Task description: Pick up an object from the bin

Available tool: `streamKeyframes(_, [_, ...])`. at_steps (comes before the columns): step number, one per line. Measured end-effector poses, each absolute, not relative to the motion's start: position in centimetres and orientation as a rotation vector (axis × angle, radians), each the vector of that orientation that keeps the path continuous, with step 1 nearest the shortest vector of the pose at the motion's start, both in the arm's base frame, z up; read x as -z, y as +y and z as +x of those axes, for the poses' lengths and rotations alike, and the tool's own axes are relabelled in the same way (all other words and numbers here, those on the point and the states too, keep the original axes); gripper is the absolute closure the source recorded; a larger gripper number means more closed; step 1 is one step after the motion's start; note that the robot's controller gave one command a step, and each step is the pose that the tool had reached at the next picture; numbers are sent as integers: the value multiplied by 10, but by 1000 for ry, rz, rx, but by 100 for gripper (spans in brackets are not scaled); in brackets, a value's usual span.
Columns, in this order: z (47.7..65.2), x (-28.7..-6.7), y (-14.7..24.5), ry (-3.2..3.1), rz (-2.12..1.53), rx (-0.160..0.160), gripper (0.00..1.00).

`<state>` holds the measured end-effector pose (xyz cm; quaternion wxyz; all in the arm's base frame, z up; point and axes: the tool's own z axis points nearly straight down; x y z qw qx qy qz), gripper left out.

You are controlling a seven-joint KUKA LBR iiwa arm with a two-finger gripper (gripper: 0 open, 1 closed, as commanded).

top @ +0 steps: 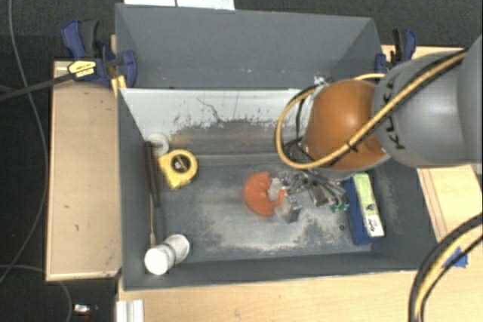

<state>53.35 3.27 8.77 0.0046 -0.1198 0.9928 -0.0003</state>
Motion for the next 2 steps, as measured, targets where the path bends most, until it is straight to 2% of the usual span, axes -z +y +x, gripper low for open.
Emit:
streamKeyframes(1, [527, -152, 43, 3088, -567, -3, 100])
streamKeyframes(2, [531, -116, 43, 3057, -676, -3, 100])
